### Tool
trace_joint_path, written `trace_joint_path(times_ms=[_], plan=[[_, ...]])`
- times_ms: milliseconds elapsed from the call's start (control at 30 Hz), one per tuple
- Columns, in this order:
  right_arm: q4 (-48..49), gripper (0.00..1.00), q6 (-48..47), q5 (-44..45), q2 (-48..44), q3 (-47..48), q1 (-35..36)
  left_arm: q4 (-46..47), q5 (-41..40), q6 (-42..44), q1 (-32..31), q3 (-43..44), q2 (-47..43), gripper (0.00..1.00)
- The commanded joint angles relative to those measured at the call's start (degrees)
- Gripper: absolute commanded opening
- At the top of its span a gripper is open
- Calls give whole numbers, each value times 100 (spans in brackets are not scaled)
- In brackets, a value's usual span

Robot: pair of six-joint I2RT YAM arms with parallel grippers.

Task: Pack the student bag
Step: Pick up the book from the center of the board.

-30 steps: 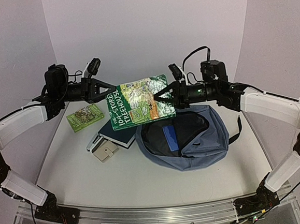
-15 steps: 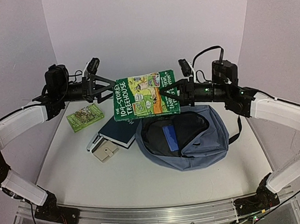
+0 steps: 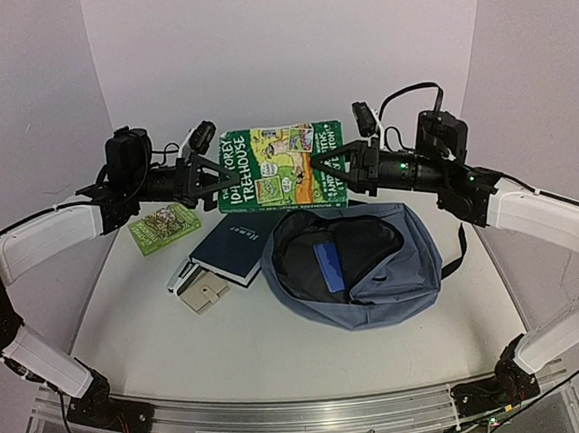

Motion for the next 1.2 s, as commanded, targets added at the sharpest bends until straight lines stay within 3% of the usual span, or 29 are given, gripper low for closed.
trace_joint_path(times_ms=[0,200,367,433,500,600,700,867,1033,1167], plan=[[792,0,40,-14,67,123,-2,251,132,-32,-22,298,-75,76],[634,0,-57,6,197,81,-2,812,277,-486,-23,175,-59,53],[188,2,-334,310,173,165,-2,589,70,-457,-21,97,-54,18],[-224,20,-583,600,104,209,-2,383,-82,-402,-22,81,-42,8],[-671,44,-883,972,-3,219,-2,92,-299,-285,-22,76,-35,1],[-1537,78,-1213,1850,-135,257,-8,-362,-744,-108,1,122,6,0],[-2479,95,-1379,2935,-216,312,-19,-661,-1012,-131,121,137,87,0],[-3401,98,-1344,4094,-385,84,-419,-674,-1228,-272,387,-70,112,0],[-3424,98,-1240,3771,-447,-699,-1361,-689,-1289,-403,475,-229,205,0],[-3376,98,-1277,3636,-134,-981,-1497,-732,-1304,-494,470,-349,293,0]])
